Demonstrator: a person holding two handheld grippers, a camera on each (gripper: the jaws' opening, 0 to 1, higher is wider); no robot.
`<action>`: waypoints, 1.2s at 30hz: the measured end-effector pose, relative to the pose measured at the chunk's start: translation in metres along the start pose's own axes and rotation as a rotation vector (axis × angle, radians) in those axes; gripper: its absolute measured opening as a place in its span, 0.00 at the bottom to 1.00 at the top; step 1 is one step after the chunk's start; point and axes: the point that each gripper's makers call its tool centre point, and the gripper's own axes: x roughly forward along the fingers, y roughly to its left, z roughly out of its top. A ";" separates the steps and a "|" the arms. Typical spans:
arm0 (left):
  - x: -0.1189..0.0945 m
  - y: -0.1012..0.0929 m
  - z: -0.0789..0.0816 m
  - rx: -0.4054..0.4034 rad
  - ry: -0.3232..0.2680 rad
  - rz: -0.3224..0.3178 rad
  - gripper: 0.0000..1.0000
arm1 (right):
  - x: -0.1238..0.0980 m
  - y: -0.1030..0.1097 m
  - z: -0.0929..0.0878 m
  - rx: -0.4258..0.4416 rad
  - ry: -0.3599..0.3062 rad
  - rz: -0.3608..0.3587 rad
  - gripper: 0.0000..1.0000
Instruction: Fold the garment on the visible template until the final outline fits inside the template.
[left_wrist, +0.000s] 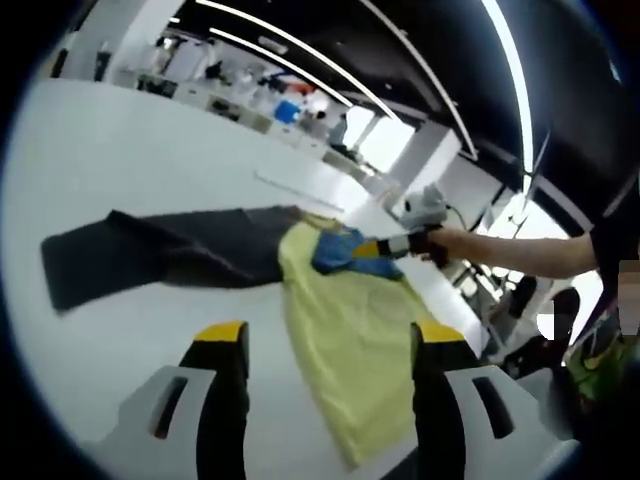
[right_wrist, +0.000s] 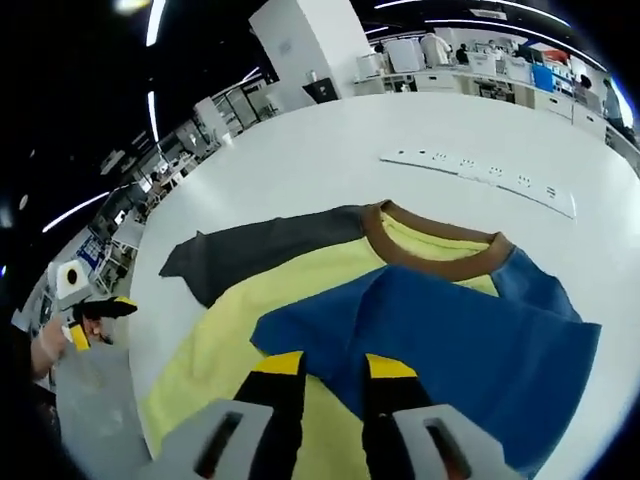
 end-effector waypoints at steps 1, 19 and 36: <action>0.000 0.001 -0.001 0.000 0.001 0.000 0.61 | 0.001 0.000 -0.003 0.023 0.007 0.005 0.11; -0.002 0.005 -0.003 -0.016 0.002 0.012 0.60 | 0.009 0.002 -0.007 0.233 -0.017 0.038 0.00; -0.001 0.003 -0.005 -0.018 0.006 0.006 0.59 | 0.002 0.018 0.035 0.281 -0.125 0.105 0.00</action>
